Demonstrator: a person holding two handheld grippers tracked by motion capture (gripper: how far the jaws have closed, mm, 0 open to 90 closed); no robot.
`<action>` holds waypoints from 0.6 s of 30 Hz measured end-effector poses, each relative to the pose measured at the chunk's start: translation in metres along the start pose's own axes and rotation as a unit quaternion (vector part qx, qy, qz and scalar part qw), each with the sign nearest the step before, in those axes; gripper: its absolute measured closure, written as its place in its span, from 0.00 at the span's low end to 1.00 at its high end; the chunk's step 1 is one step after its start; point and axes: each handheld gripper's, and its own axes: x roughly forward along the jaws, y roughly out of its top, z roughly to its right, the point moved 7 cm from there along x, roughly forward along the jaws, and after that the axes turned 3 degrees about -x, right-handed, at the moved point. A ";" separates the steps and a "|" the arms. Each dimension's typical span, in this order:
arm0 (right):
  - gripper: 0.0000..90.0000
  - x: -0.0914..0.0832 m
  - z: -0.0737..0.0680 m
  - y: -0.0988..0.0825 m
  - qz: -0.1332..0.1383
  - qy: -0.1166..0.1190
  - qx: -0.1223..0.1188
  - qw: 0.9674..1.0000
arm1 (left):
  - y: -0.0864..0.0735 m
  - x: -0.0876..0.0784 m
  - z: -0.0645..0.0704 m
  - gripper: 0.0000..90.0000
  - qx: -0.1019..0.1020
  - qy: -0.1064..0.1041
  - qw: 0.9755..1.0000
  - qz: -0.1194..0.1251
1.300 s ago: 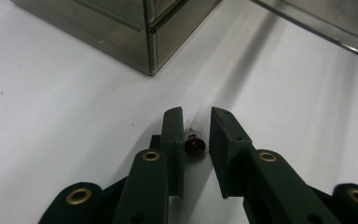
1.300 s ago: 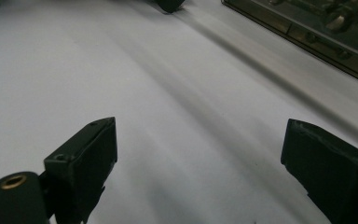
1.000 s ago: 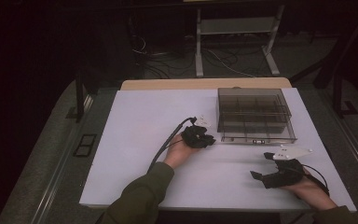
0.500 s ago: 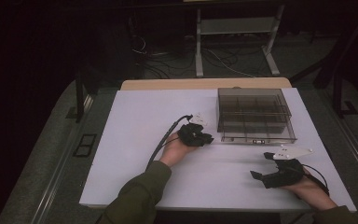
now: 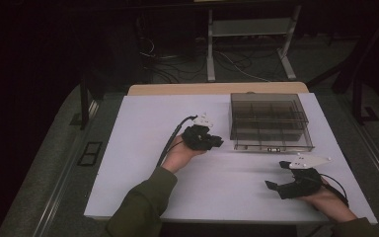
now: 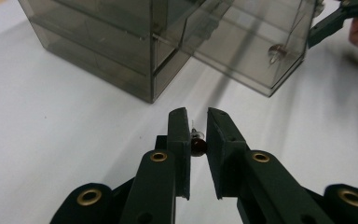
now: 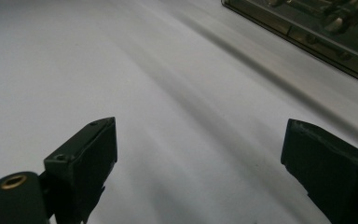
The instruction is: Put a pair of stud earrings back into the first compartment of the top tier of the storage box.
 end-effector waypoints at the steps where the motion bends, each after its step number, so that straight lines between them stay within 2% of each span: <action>1: 0.11 0.000 0.000 0.000 0.000 0.000 -0.001 1.000 | 0.001 -0.001 0.000 0.88 0.002 -0.001 1.000 0.001; 7: 0.11 0.000 0.000 0.000 -0.001 -0.001 -0.001 1.000 | 0.011 -0.007 0.007 0.88 0.006 -0.013 1.000 0.013; 18: 0.11 0.000 0.000 -0.001 -0.003 -0.002 -0.003 1.000 | 0.033 -0.016 0.022 0.88 0.029 -0.032 0.998 0.036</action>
